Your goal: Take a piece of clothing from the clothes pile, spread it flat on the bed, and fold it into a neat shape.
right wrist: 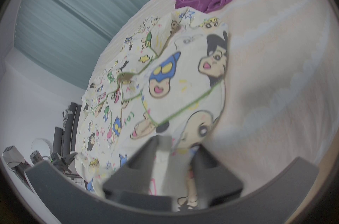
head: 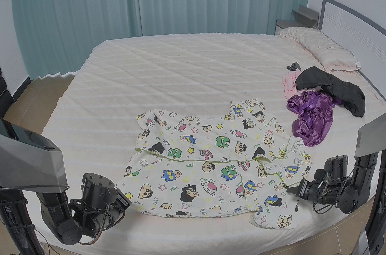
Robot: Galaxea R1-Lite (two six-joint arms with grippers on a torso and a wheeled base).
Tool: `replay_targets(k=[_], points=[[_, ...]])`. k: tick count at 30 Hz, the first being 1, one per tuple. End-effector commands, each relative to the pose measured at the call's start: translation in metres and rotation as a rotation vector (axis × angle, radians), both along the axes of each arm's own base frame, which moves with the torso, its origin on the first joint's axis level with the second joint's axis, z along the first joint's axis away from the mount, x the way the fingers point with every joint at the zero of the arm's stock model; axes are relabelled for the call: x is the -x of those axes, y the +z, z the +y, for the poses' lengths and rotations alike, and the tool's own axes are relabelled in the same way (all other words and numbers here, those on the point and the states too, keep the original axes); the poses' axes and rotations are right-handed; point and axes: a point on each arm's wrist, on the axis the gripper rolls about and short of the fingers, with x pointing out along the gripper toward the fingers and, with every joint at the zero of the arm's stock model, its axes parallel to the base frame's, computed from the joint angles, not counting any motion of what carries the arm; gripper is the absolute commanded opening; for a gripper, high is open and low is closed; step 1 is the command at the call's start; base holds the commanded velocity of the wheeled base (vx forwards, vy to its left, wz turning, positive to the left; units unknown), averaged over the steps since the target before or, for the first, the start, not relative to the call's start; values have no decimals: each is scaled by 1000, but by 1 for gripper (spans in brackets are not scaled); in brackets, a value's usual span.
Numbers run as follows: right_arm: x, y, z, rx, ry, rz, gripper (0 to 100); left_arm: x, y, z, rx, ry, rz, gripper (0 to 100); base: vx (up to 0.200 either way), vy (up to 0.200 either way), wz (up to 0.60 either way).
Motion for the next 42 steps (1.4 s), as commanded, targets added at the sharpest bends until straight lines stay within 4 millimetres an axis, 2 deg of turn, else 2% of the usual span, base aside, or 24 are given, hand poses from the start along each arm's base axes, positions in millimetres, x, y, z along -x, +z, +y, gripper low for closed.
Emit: replay_targets(k=[1, 10, 18, 19, 24, 31, 35, 42], points=[[-13, 8, -3, -6, -36, -67, 0, 0, 0, 0, 1, 0, -1, 0, 0, 0, 0], [-41, 26, -6, -41, -76, -197, 0, 0, 0, -1, 2, -4, -2, 0, 0, 0, 0], [-60, 27, -3, -50, -70, -246, 0, -1, 0, -1, 3, -5, -1, 0, 0, 0, 0], [-63, 28, -3, -51, -68, -253, 100, -1, -1, -1, 3, -5, 0, 0, 0, 0, 0], [-65, 25, 0, -61, -66, -246, 100, -1, -2, -1, -1, -3, 3, 0, 0, 0, 0], [-48, 29, -6, -52, -82, -221, 100, -3, -3, -2, 9, -3, -14, 0, 0, 0, 0], [-28, 43, -21, -48, -122, -223, 100, -3, -4, -2, 13, -2, -24, 0, 0, 0, 0], [4, 29, -22, -20, -107, -103, 100, -3, -4, -2, 14, 0, -28, 0, 0, 0, 0]])
